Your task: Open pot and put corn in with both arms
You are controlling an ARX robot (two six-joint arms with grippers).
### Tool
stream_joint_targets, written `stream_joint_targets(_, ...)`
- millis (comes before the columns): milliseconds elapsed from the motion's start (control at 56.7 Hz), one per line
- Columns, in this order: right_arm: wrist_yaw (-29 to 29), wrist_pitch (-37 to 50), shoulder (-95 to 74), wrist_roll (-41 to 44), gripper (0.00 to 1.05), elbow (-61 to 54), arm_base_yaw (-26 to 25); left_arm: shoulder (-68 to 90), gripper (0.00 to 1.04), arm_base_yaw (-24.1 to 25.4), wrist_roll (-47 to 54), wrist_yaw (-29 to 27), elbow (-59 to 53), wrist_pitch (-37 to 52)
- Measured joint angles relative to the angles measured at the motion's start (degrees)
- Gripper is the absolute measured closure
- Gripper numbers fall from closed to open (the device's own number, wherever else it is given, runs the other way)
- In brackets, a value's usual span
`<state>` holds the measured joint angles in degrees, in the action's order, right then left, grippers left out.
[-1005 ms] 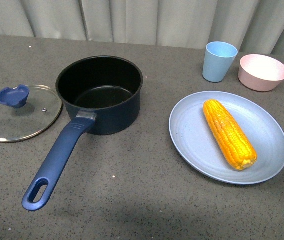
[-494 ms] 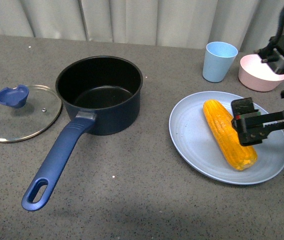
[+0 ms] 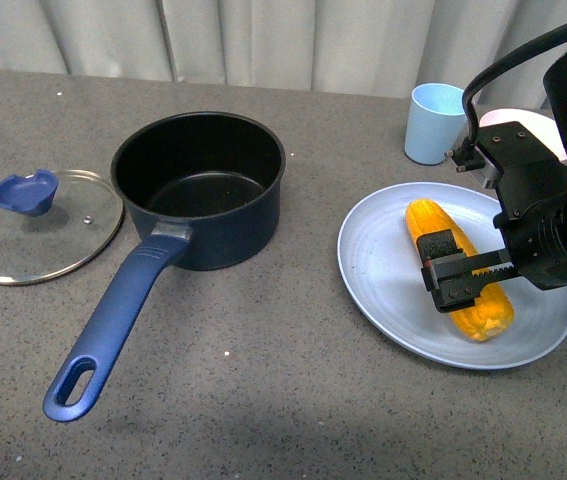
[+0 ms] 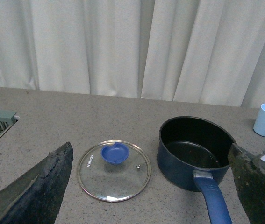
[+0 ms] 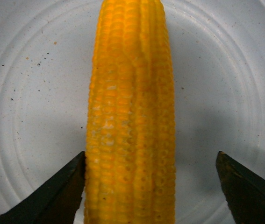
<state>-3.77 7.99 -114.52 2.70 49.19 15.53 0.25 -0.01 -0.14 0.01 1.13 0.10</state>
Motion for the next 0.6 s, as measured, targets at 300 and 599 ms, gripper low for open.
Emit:
stream_joint_targets(300, 0.59, -0.94, -0.24, -0.22, 0.65, 0.76, 0.22, 0.00, 0.07, 0.00, 0.00, -0.02, 0.00, 0.00)
stream_joint_targets(599, 11.74, -4.70, 7.87, -1.25, 0.88, 1.22, -1.07, 0.00, 0.07, 0.00, -0.02, -0.02, 0.00, 0.00)
